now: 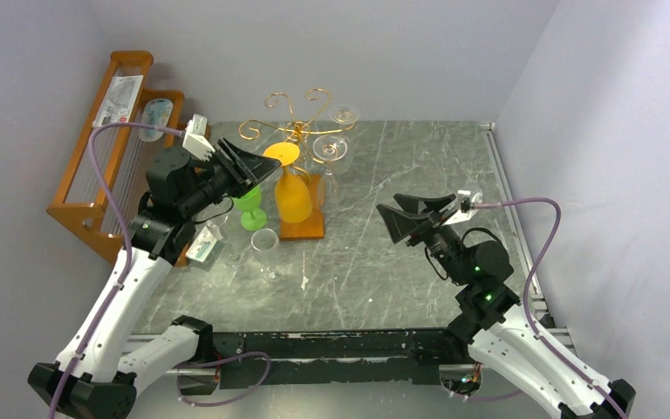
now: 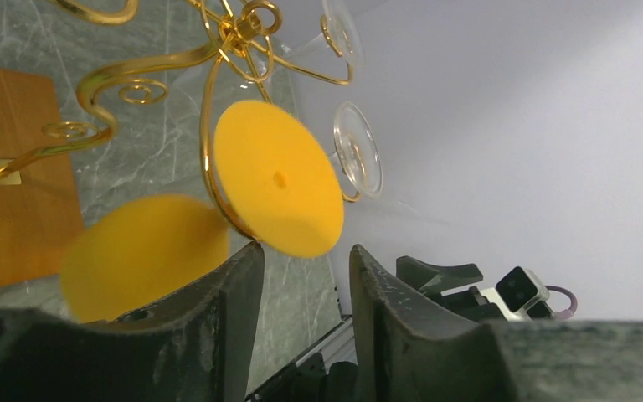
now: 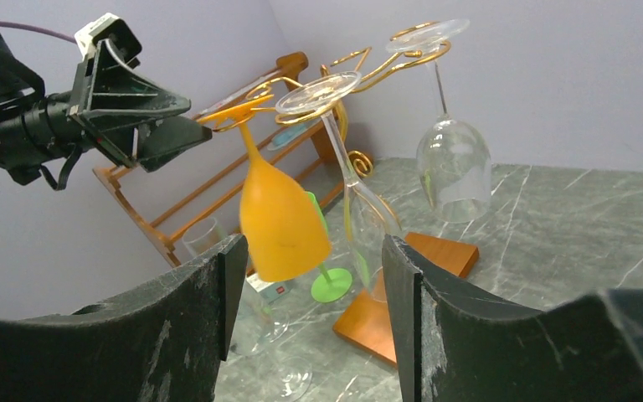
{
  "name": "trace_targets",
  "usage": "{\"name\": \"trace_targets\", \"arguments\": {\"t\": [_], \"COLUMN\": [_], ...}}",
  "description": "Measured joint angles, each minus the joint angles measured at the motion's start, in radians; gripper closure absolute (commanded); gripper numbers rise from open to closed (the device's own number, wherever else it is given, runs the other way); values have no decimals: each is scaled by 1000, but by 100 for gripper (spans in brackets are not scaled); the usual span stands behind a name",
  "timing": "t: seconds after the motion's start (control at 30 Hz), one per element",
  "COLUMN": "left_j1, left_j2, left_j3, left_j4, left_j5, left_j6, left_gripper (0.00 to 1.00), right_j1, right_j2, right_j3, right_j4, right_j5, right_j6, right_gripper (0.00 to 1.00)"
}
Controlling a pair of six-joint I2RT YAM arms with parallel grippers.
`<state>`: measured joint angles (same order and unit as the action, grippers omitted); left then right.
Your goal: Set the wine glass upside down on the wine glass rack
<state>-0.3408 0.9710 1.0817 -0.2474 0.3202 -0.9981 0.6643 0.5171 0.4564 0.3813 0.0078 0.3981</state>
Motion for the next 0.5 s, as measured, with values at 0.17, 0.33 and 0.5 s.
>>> {"name": "trace_targets", "arguments": {"t": [0.17,0.33,0.5], "left_j1": [0,0,0], "left_j2": [-28,-73,-140], "left_j3": [0,2,17], "left_j4": [-63,-143,-236], "left_j5": [-7,-31,-92], "left_j6": [26,64,146], "left_gripper": [37,23,9], "right_j1": [0,0,0], "right_j2": [27,100,177], "right_j3": [46,150,207], "right_j4": [-55,-159,-231], "right_j5": [12,18,-22], "right_j6": [30,68,94], "right_gripper": [34,34,35]}}
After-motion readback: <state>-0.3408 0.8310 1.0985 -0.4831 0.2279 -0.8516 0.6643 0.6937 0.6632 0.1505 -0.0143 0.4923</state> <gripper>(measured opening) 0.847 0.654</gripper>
